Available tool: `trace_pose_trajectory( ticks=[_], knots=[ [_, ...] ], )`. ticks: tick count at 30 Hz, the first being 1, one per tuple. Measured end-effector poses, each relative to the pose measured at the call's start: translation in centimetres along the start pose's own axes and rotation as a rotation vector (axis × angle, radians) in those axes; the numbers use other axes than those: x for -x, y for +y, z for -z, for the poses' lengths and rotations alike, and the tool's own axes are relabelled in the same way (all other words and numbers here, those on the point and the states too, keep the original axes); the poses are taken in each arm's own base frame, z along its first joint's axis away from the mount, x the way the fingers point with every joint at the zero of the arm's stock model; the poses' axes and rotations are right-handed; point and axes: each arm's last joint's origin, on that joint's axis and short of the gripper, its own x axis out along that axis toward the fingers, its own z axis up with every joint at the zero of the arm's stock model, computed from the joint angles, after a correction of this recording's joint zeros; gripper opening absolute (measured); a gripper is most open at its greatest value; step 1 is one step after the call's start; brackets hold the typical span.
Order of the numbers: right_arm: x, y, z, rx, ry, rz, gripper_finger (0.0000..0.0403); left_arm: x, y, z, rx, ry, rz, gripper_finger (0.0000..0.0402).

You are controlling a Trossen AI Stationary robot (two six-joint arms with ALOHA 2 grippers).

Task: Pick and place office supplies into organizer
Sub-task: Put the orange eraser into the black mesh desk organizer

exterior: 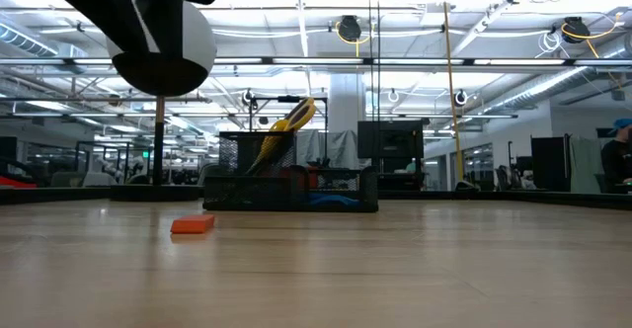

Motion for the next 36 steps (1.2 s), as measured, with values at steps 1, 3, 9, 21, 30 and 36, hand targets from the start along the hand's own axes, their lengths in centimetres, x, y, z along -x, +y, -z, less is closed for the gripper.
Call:
trace_pose_trajectory(
  ticks=[1,3,9,21,30,36],
  knots=[
    [0.0,0.0,0.0,0.0,0.0,0.0,0.0105,0.0,0.0,0.0,-0.043,0.001,0.014,0.0108],
    [0.0,0.0,0.0,0.0,0.0,0.0,0.0105,0.0,0.1,0.2,-0.136,0.011,0.036,0.012],
    [0.0,0.0,0.0,0.0,0.0,0.0,0.0105,-0.3,1.0,1.1,-0.327,0.049,0.133,0.0157],
    [0.0,0.0,0.0,0.0,0.0,0.0,0.0105,-2.6,2.4,1.5,-0.548,-0.019,0.176,0.0179],
    [0.0,0.0,0.0,0.0,0.0,0.0,0.0105,-5.5,3.2,1.6,-0.677,-0.016,0.223,0.0179],
    [0.0,0.0,0.0,0.0,0.0,0.0,0.0105,-5.8,4.3,1.8,-0.663,-0.032,0.207,0.0179]
  ],
)
